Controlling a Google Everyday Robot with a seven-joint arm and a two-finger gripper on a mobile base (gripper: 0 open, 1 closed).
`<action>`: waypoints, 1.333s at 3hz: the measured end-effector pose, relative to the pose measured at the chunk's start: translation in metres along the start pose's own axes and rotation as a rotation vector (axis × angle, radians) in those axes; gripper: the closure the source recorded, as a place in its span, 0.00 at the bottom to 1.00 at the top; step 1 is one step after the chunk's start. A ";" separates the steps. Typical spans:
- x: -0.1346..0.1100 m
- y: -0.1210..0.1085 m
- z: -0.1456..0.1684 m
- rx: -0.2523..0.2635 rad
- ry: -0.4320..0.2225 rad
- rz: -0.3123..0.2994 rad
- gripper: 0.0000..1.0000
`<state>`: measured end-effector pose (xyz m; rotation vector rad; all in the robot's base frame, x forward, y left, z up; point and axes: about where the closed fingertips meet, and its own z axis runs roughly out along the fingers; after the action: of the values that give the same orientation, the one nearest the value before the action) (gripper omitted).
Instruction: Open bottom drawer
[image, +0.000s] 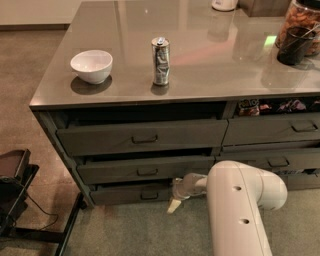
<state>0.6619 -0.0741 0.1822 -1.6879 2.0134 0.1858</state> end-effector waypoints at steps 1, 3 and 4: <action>0.012 -0.004 0.001 -0.002 0.009 0.020 0.00; 0.031 -0.002 0.009 -0.037 -0.009 0.077 0.00; 0.031 -0.002 0.009 -0.037 -0.009 0.077 0.18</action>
Offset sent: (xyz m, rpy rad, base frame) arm 0.0031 -0.0336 -0.0224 0.0385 0.0629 -0.0645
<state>0.6629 -0.0986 0.1605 -1.6298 2.0814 0.2581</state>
